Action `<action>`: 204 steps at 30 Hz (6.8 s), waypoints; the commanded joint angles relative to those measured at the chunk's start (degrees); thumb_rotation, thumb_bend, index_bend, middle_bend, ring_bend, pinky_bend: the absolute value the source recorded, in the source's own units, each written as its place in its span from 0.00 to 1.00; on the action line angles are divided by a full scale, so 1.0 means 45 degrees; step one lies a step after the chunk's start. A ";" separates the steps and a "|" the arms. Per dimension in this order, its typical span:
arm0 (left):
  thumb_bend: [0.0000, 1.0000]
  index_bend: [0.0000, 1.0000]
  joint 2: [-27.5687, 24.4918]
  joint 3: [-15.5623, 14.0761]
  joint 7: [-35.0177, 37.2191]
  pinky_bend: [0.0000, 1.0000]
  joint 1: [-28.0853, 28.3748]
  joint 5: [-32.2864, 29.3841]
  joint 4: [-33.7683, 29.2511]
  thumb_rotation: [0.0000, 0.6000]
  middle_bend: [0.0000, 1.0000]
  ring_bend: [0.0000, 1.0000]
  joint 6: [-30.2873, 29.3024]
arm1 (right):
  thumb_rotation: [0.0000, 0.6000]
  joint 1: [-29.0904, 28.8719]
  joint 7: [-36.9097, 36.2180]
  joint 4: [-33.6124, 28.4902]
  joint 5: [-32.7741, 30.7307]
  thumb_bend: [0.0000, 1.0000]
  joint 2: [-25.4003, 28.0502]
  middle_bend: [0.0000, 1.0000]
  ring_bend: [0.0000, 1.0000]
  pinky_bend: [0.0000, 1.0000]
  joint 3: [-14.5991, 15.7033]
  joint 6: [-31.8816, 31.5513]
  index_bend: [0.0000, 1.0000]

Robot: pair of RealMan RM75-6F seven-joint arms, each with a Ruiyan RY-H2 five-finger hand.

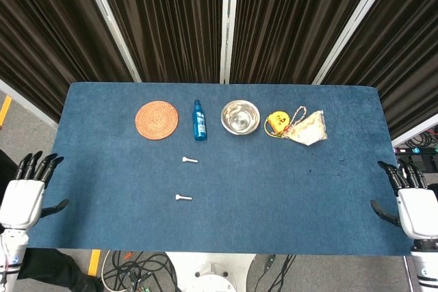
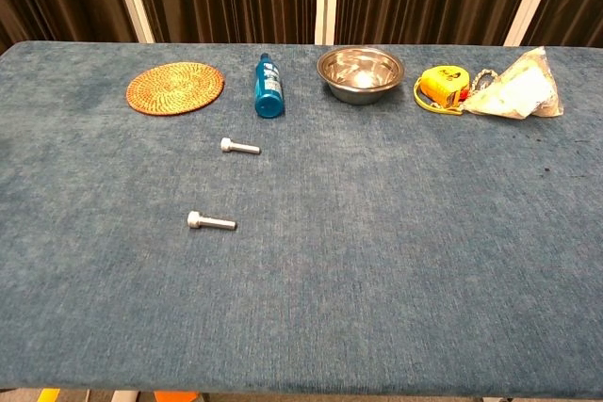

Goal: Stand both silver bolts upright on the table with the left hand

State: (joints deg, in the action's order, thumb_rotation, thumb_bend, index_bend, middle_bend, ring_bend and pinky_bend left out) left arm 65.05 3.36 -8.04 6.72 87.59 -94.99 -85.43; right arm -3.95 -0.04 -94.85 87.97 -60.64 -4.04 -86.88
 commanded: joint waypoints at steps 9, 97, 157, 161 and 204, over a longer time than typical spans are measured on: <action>0.06 0.26 0.0136 0.1183 0.0640 0.03 0.3086 0.0450 -0.0310 1.00 0.19 0.08 0.3127 | 1.00 -0.0149 0.0279 -0.0187 -0.0078 0.15 0.0146 0.21 0.06 0.10 -0.0177 0.0065 0.14; 0.35 0.55 0.8808 0.1827 -1.0377 0.66 1.2751 -1.3229 0.4830 0.99 0.74 0.66 0.7183 | 1.00 -0.0031 -0.0214 0.0124 -0.0848 0.15 0.0341 0.21 0.06 0.10 -0.0223 0.0406 0.14; 0.35 0.51 0.6797 0.1851 -0.3936 0.65 1.0688 -1.0820 0.3858 0.84 0.70 0.65 0.8228 | 1.00 -0.0121 0.0792 -0.0764 -0.0650 0.15 0.0432 0.22 0.06 0.10 -0.0276 0.0264 0.14; 0.35 0.47 0.6801 0.1815 -0.3944 0.65 1.0718 -1.0699 0.3781 0.78 0.70 0.64 0.8220 | 1.00 -0.0093 0.0749 -0.0739 -0.0635 0.15 0.0413 0.22 0.06 0.10 -0.0257 0.0228 0.14; 0.24 0.44 0.5036 -0.0469 -0.6768 0.72 0.9173 -0.7624 -0.1760 0.99 0.81 0.77 0.5806 | 1.00 -0.0014 -0.0034 -0.0125 -0.0421 0.15 0.0318 0.22 0.06 0.10 -0.0183 0.0067 0.14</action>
State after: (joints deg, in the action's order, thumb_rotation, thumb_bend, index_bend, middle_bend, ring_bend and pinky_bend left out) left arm 86.83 1.70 -37.50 47.67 53.83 -103.16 -59.42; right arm -4.02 -0.16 -95.43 86.05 -59.21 -4.87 -86.57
